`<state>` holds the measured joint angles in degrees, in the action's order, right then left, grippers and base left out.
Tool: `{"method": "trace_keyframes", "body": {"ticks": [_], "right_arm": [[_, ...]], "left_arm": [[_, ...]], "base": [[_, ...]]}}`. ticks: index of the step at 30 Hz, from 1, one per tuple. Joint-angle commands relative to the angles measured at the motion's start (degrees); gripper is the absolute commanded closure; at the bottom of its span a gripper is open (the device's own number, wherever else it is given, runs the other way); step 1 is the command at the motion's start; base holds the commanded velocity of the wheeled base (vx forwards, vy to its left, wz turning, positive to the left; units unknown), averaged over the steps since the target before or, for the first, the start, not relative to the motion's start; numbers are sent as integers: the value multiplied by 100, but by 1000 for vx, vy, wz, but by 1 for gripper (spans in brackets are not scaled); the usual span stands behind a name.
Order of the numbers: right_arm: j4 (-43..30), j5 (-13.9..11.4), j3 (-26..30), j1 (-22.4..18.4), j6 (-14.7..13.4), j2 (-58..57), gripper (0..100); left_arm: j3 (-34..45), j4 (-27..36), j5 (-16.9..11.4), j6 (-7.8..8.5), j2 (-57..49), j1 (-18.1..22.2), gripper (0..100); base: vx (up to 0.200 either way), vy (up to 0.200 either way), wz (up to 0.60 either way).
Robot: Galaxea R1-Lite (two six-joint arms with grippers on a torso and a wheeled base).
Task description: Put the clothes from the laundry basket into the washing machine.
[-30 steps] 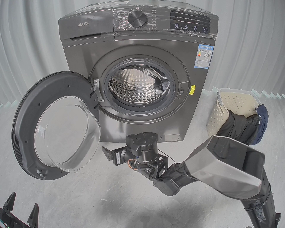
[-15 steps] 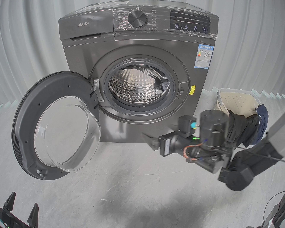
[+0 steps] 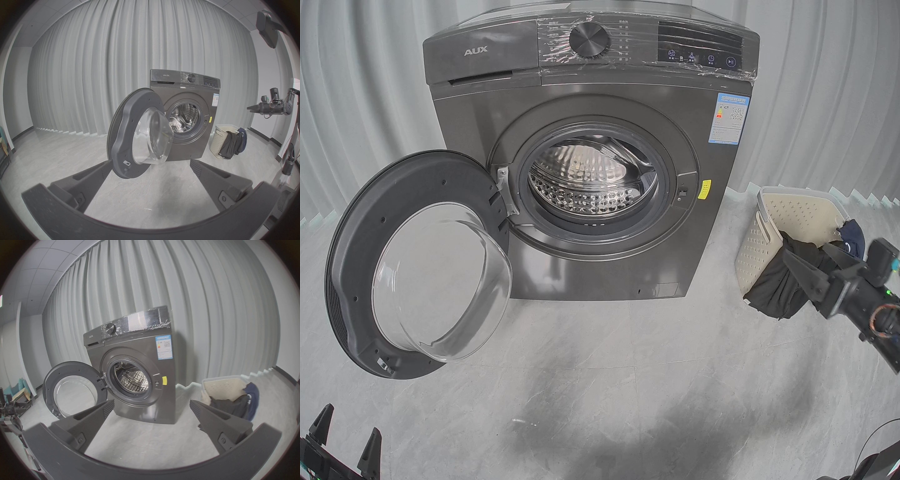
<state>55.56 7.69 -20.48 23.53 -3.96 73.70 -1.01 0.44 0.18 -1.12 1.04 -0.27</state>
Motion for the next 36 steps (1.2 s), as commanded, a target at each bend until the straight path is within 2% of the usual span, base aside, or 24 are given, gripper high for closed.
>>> {"method": "trace_keyframes", "body": {"ticks": [1, 10, 13, 19, 20, 21, 24, 26, 29, 33, 36], "right_arm": [[-46, -13, 1055, -841, 106, -1675, 0], [-204, -189, 1899, -1386, 326, -3134, 0], [-889, -286, 2030, -1535, 387, -3899, 0], [-2718, -593, 1863, -1878, 449, -5384, 0], [-2718, -593, 1863, -1878, 449, -5384, 0], [-3245, -734, 1696, -1984, 396, -5824, 0], [-3816, -769, 1319, -2010, 273, -6351, 0], [-4115, -769, 1081, -2010, 159, -6562, 0], [-4651, -787, 914, -2028, 133, -6817, 0], [-5029, -848, 1011, -2089, 159, -6957, 0], [-5126, -1103, 1345, -2300, 212, -7089, 0]], "left_arm": [[84, 0, -1, -11, -104, 0, 0], [84, 0, 8, -11, -104, 0, 0], [84, 0, -1, -2, -104, 0, 0], [84, 0, -1, -2, -104, 0, 0], [84, 0, -1, -2, -104, 0, 0], [84, 0, -1, -2, -104, 0, 0], [84, 0, -1, -2, -104, 0, 0], [84, 0, -1, -11, -104, 0, 0], [84, 0, -1, -11, -104, 0, 0], [84, 0, -1, -11, -104, 0, 0], [84, 0, -1, -11, -104, 0, 0]], "base": [[0, 0, 0], [0, 0, 0], [0, 0, 0], [0, 0, 0], [0, 0, 0], [0, 0, 0], [0, 0, 0], [0, 0, 0], [0, 0, 0], [0, 0, 0], [0, 0, 0]]}}
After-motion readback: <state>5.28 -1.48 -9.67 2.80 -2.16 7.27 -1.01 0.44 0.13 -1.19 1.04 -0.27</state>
